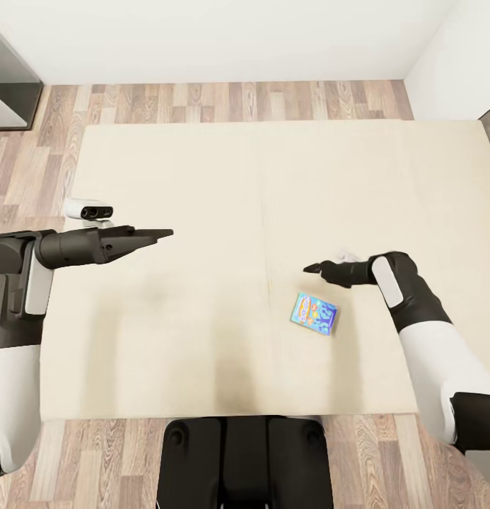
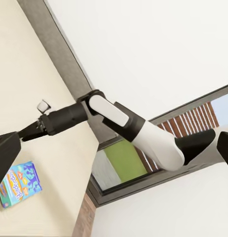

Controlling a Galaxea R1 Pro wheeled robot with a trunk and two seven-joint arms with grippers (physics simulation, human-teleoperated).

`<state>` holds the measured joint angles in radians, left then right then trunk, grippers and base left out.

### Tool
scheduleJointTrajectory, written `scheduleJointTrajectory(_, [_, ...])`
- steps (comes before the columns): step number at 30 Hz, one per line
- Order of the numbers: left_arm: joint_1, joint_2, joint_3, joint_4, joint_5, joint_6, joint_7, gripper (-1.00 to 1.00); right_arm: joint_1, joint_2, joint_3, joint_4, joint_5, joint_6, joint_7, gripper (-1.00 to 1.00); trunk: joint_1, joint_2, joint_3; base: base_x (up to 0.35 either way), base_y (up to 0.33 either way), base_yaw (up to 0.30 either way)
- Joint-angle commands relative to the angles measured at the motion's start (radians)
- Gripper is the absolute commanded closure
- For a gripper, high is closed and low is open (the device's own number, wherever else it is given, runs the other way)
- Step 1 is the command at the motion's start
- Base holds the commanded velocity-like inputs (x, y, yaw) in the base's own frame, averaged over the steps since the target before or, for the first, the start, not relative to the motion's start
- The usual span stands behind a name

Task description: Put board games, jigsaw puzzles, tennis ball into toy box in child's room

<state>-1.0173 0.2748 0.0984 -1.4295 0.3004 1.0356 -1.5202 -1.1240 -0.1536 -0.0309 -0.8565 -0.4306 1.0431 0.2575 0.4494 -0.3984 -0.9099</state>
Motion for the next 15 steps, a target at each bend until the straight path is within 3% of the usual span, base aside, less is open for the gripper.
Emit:
scheduleJointTrajectory(1, [-0.001,0.001,0.0,0.0,0.0,0.011,-0.003,-1.0,0.001,-0.003,-0.003,0.0,0.009,0.004,0.014,-1.0,0.001,-0.002,-0.001,0.0,0.0,0.0])
scheduleJointTrajectory(15, [-0.001,0.008,0.003,0.0,0.001,0.011,-0.004,-1.0,0.01,-0.034,-0.008,-0.001,0.01,0.004,0.073,-1.0,0.001,-0.002,-0.001,0.0,0.0,0.0])
